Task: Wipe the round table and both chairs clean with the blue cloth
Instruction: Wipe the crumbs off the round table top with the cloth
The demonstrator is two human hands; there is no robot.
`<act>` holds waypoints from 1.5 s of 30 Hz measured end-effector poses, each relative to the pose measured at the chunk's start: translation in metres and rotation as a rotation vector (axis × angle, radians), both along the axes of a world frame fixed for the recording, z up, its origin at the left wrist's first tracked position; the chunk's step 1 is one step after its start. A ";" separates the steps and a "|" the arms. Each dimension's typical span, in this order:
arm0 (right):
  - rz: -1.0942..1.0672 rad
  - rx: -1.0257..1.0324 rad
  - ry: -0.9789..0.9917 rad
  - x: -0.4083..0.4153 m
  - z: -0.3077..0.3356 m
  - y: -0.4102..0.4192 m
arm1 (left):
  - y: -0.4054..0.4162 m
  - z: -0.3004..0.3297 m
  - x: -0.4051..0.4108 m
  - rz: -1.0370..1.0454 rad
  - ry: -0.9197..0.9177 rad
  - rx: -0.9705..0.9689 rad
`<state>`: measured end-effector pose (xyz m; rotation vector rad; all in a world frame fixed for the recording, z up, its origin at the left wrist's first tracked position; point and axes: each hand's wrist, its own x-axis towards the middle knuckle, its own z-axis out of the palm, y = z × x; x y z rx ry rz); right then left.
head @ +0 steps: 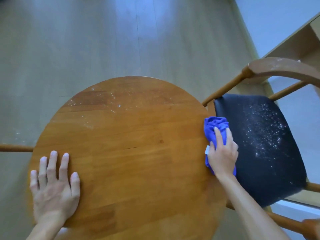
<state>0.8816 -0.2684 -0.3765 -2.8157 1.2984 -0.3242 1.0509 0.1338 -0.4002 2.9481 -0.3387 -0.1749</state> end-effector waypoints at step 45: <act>1.099 0.059 -0.025 0.163 -0.004 0.215 | -0.002 0.034 0.025 -0.137 0.216 0.119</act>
